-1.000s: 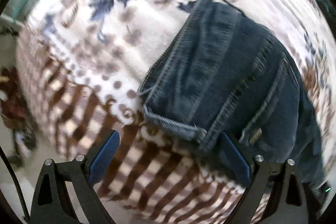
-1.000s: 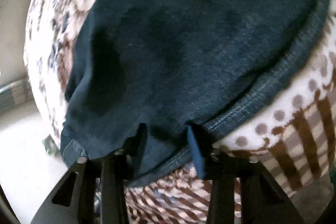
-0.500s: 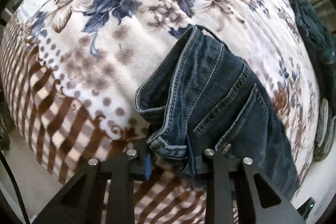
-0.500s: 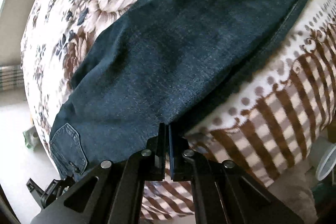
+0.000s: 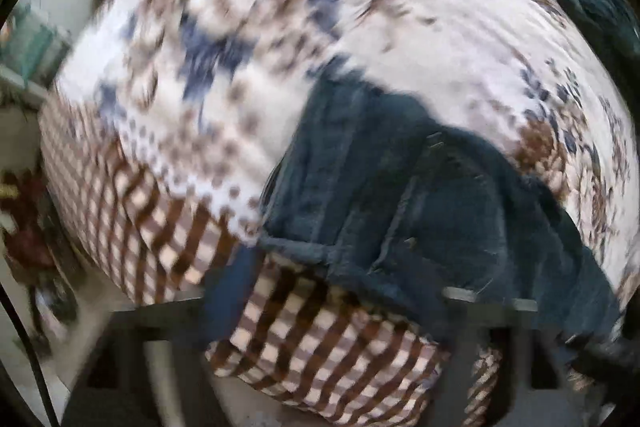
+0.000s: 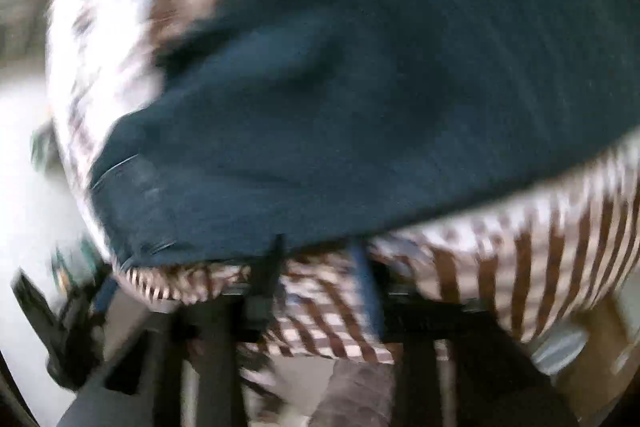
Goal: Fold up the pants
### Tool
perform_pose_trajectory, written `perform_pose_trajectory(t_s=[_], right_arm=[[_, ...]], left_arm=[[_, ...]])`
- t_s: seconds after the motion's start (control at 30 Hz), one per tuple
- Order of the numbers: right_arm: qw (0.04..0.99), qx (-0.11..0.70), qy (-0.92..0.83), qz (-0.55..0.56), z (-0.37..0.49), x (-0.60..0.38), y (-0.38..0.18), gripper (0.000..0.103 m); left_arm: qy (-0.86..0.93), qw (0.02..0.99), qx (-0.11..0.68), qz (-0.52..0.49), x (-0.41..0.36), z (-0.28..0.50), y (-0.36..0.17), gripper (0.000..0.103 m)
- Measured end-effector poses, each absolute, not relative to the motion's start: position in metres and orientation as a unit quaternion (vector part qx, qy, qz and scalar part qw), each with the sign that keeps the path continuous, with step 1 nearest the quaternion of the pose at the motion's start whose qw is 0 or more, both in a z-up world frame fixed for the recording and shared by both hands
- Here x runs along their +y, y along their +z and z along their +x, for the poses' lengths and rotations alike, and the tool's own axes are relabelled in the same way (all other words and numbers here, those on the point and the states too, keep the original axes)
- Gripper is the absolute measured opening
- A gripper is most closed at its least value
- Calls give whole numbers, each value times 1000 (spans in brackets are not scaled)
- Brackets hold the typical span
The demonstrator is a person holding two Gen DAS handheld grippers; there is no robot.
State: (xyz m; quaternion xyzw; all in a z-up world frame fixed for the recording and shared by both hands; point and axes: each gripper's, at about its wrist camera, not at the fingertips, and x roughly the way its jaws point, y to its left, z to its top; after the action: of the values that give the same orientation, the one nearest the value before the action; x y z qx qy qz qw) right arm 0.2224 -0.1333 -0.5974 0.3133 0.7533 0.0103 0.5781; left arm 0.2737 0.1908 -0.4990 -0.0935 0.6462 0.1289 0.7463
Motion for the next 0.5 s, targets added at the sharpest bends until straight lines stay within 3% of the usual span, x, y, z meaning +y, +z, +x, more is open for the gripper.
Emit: perform_pose_trajectory(t_s=[0.03,0.17,0.4,0.43,0.47,0.5], right_arm=[[587,754,27,292,238,-128,-591,68],[628,737,111,226,333,-103,-584,68],[544,798,204,161,440,-62,-659,66],[529,807,217,150,442,-56,-666,54],[524,810,226,137,441,-53,-670,31],[529,810,227,112,441,-51,-670,30]], left_arm=[[127,759,635,-67,176,283,-494,100],[123,763,635,-10,150,311,-505,100],[158,727,668,0,150,326,-557,100],[163,723,671,-12,155,323,-561,100],[168,721,672,-18,157,321,-563,100],[175,719,673,-24,160,318,-566,100]])
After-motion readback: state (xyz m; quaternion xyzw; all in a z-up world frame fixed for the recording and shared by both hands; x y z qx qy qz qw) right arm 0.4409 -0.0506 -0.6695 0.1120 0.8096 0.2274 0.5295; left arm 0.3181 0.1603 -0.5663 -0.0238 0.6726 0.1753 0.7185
